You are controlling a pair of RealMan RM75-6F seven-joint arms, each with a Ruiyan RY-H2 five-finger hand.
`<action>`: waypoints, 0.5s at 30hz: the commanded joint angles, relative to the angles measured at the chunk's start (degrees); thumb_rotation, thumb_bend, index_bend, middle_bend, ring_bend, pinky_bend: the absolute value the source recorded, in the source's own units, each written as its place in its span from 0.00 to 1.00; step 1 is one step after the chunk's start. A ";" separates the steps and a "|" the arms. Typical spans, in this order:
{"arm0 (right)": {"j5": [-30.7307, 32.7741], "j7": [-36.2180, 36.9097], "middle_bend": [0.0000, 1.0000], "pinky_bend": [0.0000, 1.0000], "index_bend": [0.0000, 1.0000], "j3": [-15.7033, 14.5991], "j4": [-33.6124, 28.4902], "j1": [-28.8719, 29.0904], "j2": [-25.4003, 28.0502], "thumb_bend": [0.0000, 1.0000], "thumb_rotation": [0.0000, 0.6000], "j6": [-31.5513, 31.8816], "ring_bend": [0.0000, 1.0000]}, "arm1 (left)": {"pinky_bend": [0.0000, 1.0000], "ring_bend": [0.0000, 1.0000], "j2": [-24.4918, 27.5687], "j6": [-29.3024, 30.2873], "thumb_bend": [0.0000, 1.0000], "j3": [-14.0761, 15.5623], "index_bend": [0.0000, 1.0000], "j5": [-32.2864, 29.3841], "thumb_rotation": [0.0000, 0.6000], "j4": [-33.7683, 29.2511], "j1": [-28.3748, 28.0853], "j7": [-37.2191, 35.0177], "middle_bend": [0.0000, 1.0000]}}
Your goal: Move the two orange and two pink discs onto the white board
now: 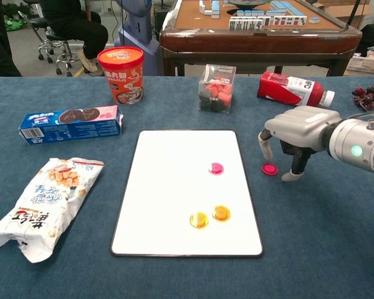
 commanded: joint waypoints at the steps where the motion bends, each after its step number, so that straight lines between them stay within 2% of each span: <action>1: 0.06 -0.03 1.00 1.00 0.43 0.02 0.18 0.03 -0.16 0.14 1.00 -0.04 1.00 | 0.53 0.31 0.00 -0.04 0.07 0.00 0.28 -0.01 1.00 0.02 -0.02 -0.01 0.28; 15: 0.61 0.34 1.00 1.00 0.43 0.52 2.40 0.49 -1.87 0.20 1.00 -1.05 1.00 | 0.53 0.31 0.18 0.17 0.07 -0.03 0.28 -0.03 1.00 -0.04 0.09 -0.45 0.28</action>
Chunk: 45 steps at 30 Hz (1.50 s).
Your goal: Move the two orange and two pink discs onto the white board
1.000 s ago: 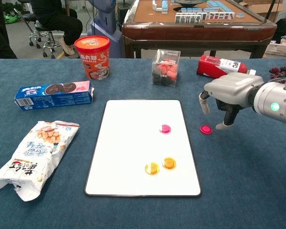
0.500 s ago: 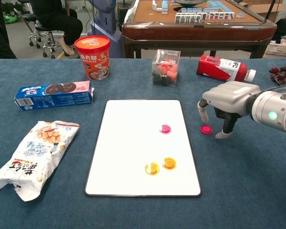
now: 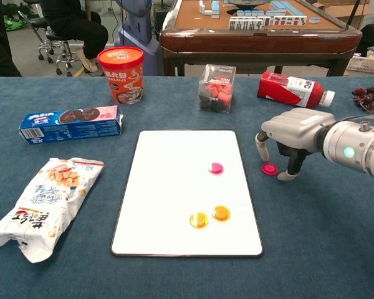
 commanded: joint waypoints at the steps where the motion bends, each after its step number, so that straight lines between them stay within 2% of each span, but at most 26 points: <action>1: 0.20 -0.06 1.00 1.00 0.43 0.07 0.27 0.15 -0.33 0.20 1.00 -0.24 1.00 | 0.53 0.31 0.04 0.06 0.07 -0.05 0.28 -0.04 1.00 0.05 0.02 -0.15 0.28; 12: 0.39 0.33 1.00 1.00 0.52 0.22 0.58 0.34 -0.87 0.25 1.00 -0.61 1.00 | 0.53 0.31 0.16 0.14 0.07 -0.06 0.28 0.00 1.00 0.09 0.07 -0.54 0.28; 26: -2.74 0.70 1.00 1.00 0.52 1.45 -5.11 0.82 1.06 0.25 1.00 1.49 1.00 | 0.53 0.31 0.02 0.08 0.07 -0.07 0.28 -0.02 1.00 0.06 0.02 -0.13 0.28; 35: -3.05 -0.39 1.00 1.00 0.52 2.25 -5.40 2.42 -1.72 0.25 1.00 1.37 1.00 | 0.53 0.31 0.15 0.37 0.07 -0.15 0.28 -0.01 1.00 0.09 0.14 -0.61 0.28; 45: -3.46 -0.37 1.00 1.00 0.52 3.54 -2.74 4.35 -6.15 0.25 1.00 0.68 1.00 | 0.53 0.31 0.28 0.56 0.07 0.02 0.28 0.41 1.00 -0.01 0.21 -0.76 0.28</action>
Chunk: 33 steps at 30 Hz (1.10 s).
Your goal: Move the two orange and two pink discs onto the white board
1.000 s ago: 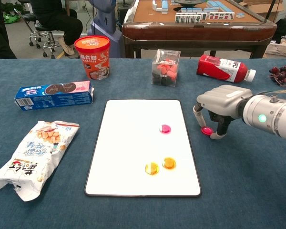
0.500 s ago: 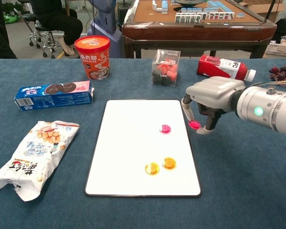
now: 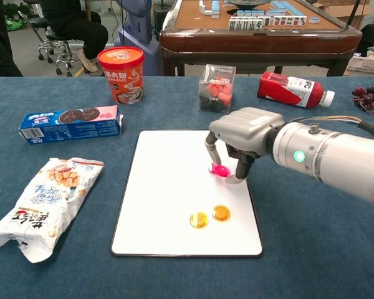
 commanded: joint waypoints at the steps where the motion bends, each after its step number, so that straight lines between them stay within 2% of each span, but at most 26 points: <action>1: -0.03 0.06 1.00 1.00 0.52 0.60 0.79 0.57 -1.02 0.25 1.00 -0.03 1.00 | 0.53 0.31 0.02 -0.05 0.07 0.07 0.28 0.09 1.00 0.01 -0.02 -0.01 0.28; 17: 1.15 -0.47 1.00 1.00 0.52 2.48 4.76 2.63 -4.56 0.25 1.00 -0.24 1.00 | 0.53 0.31 0.27 0.17 0.07 -0.02 0.28 0.00 1.00 -0.02 0.12 -0.72 0.28; 22: 0.89 -0.34 1.00 1.00 0.52 2.63 5.69 3.01 -5.51 0.20 1.00 -0.30 1.00 | 0.53 0.31 0.40 0.26 0.07 -0.02 0.28 0.02 1.00 0.01 0.19 -1.09 0.28; 33: -0.02 0.46 1.00 1.00 0.35 2.71 6.76 2.97 -6.02 0.09 1.00 -0.16 1.00 | 0.53 0.31 0.47 0.24 0.07 0.03 0.28 0.15 1.00 -0.03 0.19 -1.19 0.28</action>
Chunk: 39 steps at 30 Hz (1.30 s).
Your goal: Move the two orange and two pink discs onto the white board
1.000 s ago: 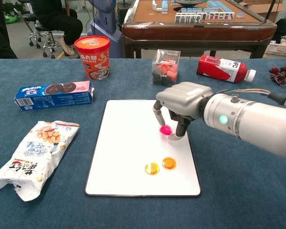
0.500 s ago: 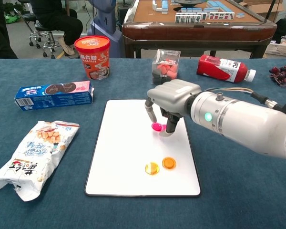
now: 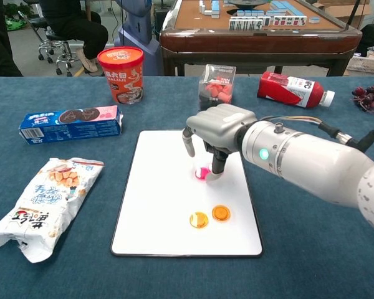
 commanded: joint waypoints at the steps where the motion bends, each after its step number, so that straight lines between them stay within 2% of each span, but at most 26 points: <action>1: -0.19 0.29 1.00 1.00 0.34 0.06 -0.03 -0.05 0.13 0.09 1.00 -0.06 1.00 | 0.53 0.31 -0.03 -0.05 0.07 0.01 0.28 0.01 1.00 -0.03 -0.02 0.04 0.28; 6: -1.56 0.61 1.00 1.00 0.32 -0.27 -1.58 -0.59 1.38 0.09 1.00 0.82 1.00 | 0.53 0.31 -0.05 -0.03 0.07 0.00 0.28 0.01 1.00 0.00 -0.02 0.17 0.28; 10: -3.02 -0.62 1.00 1.00 0.32 -1.02 -5.66 -1.64 4.52 0.12 1.00 3.24 1.00 | 0.53 0.31 -0.07 -0.05 0.07 0.00 0.28 0.03 1.00 0.07 -0.05 0.17 0.28; 16: -4.96 -4.95 0.99 1.00 0.46 -2.79 -15.61 -4.13 12.70 0.16 1.00 9.00 1.00 | 0.53 0.31 -0.26 0.15 0.07 0.08 0.28 0.39 1.00 -0.13 -0.06 0.91 0.28; 21: -9.50 -4.81 0.90 1.00 0.49 -4.90 -21.43 -7.22 19.41 0.16 1.00 13.40 0.93 | 0.53 0.31 -0.53 0.48 0.07 0.43 0.28 1.44 1.00 -0.45 -0.10 2.07 0.28; 24: -14.24 -2.34 0.84 1.00 0.50 -6.67 -22.73 -10.10 22.94 0.17 1.00 16.53 0.88 | 0.53 0.31 -0.81 0.73 0.07 0.72 0.28 2.39 1.00 -0.58 -0.21 2.74 0.28; 27: -18.31 -0.66 0.75 0.97 0.50 -8.54 -22.93 -13.22 25.88 0.17 1.00 19.94 0.79 | 0.53 0.31 -1.16 1.10 0.07 0.88 0.28 3.23 1.00 -0.58 -0.29 3.12 0.28; 29: -20.40 0.71 0.70 0.92 0.50 -9.69 -23.09 -15.54 27.70 0.17 1.00 22.14 0.72 | 0.53 0.31 -1.44 1.26 0.07 0.97 0.28 3.67 1.00 -0.44 -0.37 3.27 0.28; 33: -24.38 3.74 0.61 0.69 0.50 -11.69 -23.00 -20.03 30.68 0.17 1.00 26.34 0.58 | 0.53 0.31 -1.98 1.31 0.07 1.20 0.28 4.44 1.00 -0.25 -0.56 3.94 0.28; 37: -27.52 7.07 0.57 0.55 0.50 -12.93 -20.77 -25.47 32.18 0.17 1.00 32.13 0.52 | 0.53 0.31 -2.40 1.22 0.07 1.60 0.28 5.20 1.00 -0.44 -0.70 5.09 0.28; 39: -27.90 8.02 0.56 0.51 0.50 -13.31 -19.59 -28.29 32.55 0.17 1.00 34.63 0.50 | 0.53 0.31 -2.65 1.16 0.07 1.77 0.28 5.58 1.00 -0.61 -0.79 5.79 0.28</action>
